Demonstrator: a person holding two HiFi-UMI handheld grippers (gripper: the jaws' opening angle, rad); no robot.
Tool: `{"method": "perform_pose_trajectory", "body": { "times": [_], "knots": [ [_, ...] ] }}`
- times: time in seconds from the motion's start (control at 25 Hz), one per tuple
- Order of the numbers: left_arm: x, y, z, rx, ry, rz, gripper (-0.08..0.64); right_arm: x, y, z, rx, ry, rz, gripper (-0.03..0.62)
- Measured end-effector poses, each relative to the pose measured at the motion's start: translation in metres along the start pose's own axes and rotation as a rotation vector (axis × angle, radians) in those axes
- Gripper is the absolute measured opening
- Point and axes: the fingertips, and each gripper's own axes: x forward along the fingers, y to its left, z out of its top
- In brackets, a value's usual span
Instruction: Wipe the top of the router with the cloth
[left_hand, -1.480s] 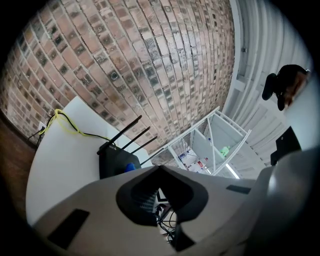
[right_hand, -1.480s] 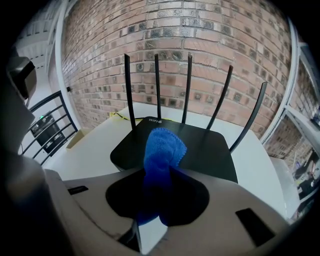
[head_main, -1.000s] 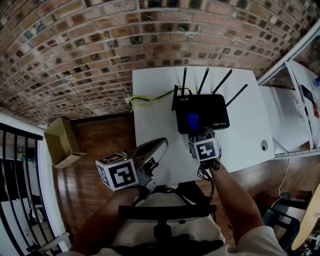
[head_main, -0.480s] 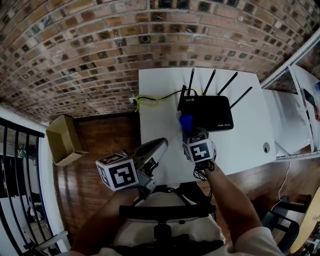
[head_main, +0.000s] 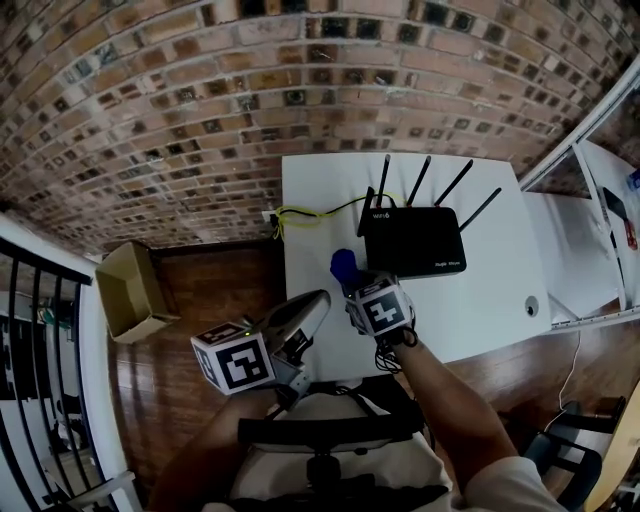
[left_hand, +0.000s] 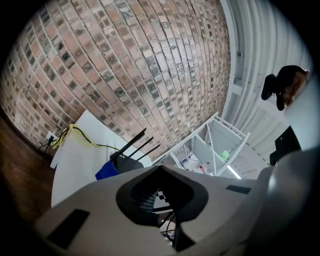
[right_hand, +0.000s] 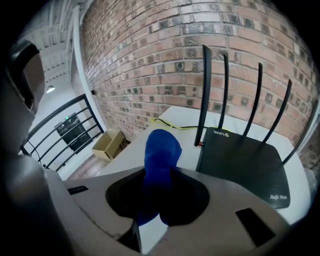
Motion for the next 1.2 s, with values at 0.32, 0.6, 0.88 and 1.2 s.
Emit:
{"method": "perform_pose_trajectory", "body": {
  "times": [0.32,0.6,0.88,1.2],
  "knots": [
    [-0.010,0.002,0.007,0.000,-0.026,0.007,0.018,-0.037,0.028,0.057,0.082,-0.214,0.124,0.104],
    [-0.012,-0.005,0.011,-0.017,-0.050,-0.035,0.018,-0.077,0.028,0.079,0.272,-0.359,0.224,0.104],
    [-0.011,-0.012,0.012,-0.041,-0.053,-0.088,0.017,-0.117,0.009,0.083,0.415,-0.485,0.243,0.104],
    [0.002,-0.026,0.001,-0.061,-0.032,-0.157,0.017,-0.177,-0.031,0.078,0.518,-0.637,0.142,0.104]
  ]
}}
